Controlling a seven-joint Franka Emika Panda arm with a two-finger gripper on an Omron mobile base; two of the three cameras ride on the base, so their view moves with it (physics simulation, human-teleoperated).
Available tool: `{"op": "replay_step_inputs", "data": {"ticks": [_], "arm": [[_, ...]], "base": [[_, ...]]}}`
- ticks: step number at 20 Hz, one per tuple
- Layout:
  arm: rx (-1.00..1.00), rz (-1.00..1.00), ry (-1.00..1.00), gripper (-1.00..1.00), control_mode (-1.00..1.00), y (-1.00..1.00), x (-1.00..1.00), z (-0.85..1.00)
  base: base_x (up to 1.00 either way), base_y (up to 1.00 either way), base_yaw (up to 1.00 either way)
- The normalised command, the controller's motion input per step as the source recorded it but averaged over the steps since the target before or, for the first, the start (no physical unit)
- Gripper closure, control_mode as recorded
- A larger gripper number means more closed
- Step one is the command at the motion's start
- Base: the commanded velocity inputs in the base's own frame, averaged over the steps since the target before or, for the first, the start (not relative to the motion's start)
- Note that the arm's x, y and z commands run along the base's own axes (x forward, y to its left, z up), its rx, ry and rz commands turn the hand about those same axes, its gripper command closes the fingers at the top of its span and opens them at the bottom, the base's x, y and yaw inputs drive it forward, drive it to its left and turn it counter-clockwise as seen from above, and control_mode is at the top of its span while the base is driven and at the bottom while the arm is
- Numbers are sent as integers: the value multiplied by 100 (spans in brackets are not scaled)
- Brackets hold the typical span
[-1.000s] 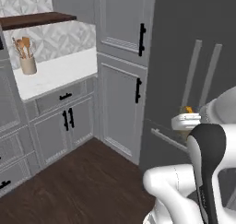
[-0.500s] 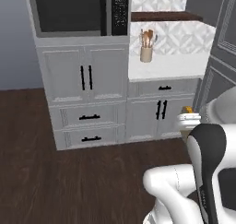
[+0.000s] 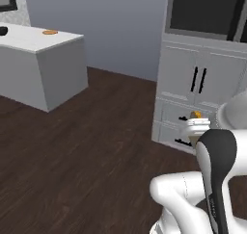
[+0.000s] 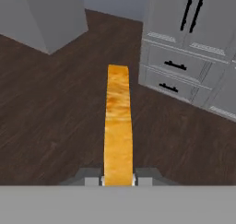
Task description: Start the toaster. Once the lever pops up, take the bread to the plate on the dining counter.
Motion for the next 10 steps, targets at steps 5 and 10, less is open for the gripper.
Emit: {"op": "replay_step_inputs", "data": {"ticks": [5,10], "arm": [[0,0,0,100,100,0,0,0],[0,0,0,100,100,0,0,0]], "base": [[71,41,54],[100,85,19]]}}
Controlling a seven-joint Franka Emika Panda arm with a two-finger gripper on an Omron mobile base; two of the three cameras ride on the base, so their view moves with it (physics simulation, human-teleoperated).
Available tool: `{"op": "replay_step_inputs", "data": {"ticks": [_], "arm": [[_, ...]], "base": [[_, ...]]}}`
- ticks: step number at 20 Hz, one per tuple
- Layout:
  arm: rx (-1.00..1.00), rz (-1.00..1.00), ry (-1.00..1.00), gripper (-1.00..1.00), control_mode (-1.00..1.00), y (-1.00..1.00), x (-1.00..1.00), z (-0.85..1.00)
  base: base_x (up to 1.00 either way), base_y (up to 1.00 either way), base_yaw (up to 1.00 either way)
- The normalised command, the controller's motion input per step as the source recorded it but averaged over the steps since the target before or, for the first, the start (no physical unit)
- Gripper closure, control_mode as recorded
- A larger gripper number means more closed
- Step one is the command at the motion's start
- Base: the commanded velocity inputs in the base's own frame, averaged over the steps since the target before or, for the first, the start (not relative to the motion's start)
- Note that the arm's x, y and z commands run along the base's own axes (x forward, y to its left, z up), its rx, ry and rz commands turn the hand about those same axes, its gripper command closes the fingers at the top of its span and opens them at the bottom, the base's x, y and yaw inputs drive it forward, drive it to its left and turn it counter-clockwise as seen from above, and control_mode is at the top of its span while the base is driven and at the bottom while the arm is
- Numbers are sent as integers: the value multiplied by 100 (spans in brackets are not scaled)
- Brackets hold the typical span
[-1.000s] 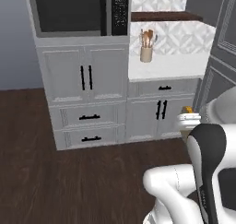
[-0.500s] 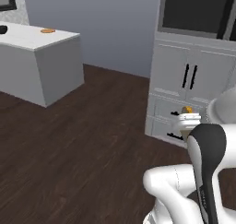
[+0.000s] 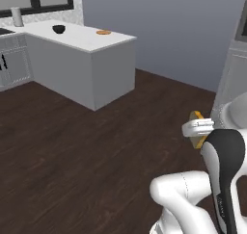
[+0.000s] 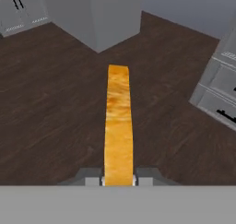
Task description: Start the toaster. Once the lever pops up, take the bread to the plate on the dining counter.
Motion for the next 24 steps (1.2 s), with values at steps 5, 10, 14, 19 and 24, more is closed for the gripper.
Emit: {"op": "replay_step_inputs", "data": {"ticks": [5,10,14,19,24], "arm": [[0,0,0,100,100,0,0,0],[0,0,0,100,100,0,0,0],[0,0,0,100,100,0,0,0],[0,0,0,100,100,0,0,0],[0,0,0,100,100,0,0,0]], "base": [[100,75,14],[100,9,3],[100,0,2],[100,0,2],[100,0,2]]}}
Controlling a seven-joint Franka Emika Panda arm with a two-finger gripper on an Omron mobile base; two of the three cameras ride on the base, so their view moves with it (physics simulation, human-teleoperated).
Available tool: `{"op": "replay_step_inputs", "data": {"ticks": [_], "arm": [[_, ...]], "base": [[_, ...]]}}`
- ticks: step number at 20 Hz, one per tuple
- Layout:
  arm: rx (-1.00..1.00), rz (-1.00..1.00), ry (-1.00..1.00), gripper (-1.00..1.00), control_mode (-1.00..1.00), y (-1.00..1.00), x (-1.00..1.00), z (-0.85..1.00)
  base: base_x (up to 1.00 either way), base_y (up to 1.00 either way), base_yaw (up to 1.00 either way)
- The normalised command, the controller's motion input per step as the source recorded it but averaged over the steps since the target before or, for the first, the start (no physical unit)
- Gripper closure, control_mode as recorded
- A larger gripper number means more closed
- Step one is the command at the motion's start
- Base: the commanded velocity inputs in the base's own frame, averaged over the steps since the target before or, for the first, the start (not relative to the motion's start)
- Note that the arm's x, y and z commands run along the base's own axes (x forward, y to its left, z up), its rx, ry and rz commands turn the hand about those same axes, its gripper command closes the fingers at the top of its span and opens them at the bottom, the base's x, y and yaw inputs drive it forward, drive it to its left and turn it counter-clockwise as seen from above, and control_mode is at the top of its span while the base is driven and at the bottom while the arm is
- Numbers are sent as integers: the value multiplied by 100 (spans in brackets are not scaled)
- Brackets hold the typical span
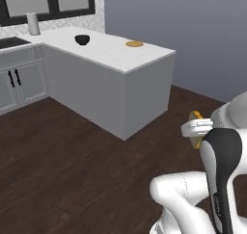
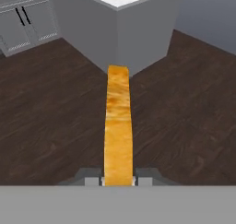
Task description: Start the toaster. Once the lever pops up, take the bread to the plate on the dining counter.
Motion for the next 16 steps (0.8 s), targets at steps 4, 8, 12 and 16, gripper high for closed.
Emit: {"op": "replay_step_inputs", "data": {"ticks": [4,8,12,16], "arm": [[0,0,0,100,100,0,0,0],[0,0,0,100,100,0,0,0],[0,0,0,100,100,0,0,0],[0,0,0,100,100,0,0,0]], "base": [[100,0,1],[100,0,1],[100,0,0],[100,-16,1]]}}
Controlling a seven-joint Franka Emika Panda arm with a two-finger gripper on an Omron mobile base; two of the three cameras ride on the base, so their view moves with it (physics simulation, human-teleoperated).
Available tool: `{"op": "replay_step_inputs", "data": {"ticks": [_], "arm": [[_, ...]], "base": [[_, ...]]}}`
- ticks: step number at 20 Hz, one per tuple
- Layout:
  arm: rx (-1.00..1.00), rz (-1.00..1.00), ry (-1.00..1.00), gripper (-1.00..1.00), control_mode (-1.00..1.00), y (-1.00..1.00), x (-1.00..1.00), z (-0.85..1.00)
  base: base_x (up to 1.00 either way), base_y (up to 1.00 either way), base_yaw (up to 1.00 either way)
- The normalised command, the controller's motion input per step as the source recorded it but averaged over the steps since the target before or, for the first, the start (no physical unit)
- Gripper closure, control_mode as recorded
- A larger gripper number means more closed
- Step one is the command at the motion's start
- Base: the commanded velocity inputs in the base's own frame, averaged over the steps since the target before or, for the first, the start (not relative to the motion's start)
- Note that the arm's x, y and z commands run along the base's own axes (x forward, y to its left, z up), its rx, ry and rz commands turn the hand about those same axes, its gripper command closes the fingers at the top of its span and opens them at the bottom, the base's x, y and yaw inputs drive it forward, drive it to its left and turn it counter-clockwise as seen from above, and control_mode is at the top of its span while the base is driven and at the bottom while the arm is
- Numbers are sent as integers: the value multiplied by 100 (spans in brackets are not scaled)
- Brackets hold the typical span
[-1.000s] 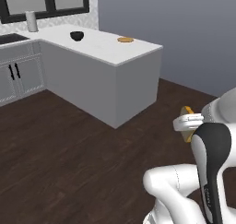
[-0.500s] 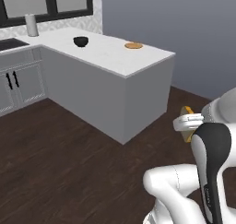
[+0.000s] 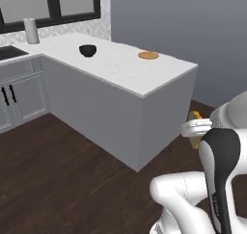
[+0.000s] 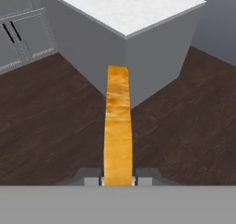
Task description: Start the toaster. Once the lever pops up, take the bread to the plate on the dining counter.
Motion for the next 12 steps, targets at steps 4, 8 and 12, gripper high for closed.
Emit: {"op": "replay_step_inputs", "data": {"ticks": [4,8,12], "arm": [[0,0,0,100,100,0,0,0],[0,0,0,100,100,0,0,0],[0,0,0,100,100,0,0,0]], "base": [[100,-94,9],[100,-100,12],[100,-100,12]]}}
